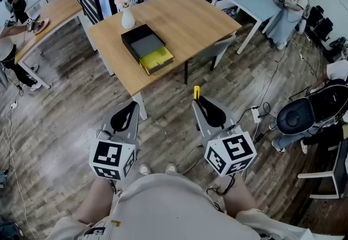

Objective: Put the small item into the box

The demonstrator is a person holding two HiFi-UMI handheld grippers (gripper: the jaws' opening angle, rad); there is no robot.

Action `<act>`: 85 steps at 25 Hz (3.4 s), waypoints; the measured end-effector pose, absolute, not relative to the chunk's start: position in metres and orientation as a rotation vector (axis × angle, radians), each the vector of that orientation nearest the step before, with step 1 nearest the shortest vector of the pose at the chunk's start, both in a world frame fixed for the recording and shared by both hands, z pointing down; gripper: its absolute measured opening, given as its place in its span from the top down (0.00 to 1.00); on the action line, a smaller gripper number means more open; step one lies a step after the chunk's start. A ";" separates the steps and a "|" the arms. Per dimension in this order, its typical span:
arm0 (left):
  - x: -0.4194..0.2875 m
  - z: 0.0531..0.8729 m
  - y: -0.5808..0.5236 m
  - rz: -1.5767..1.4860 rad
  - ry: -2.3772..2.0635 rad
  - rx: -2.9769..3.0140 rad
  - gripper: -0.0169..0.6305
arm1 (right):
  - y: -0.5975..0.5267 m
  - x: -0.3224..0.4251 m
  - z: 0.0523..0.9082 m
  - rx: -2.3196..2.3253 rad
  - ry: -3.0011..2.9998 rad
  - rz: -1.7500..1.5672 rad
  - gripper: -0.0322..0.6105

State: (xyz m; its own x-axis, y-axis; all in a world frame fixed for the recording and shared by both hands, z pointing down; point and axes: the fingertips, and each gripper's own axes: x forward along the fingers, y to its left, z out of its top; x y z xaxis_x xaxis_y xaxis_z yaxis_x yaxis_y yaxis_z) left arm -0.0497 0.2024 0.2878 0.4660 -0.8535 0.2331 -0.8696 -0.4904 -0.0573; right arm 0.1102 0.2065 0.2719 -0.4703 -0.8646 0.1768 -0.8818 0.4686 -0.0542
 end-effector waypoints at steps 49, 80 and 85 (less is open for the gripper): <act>0.010 0.326 0.115 0.469 -1.577 2.620 0.97 | 0.113 0.142 0.310 1.397 -2.620 0.175 0.85; -0.098 0.328 -0.189 0.404 -1.417 2.642 0.97 | -0.177 0.034 0.315 1.472 -2.477 0.274 0.85; -0.112 0.322 -0.215 0.358 -1.405 2.681 0.97 | -0.201 0.018 0.315 1.463 -2.466 0.267 0.85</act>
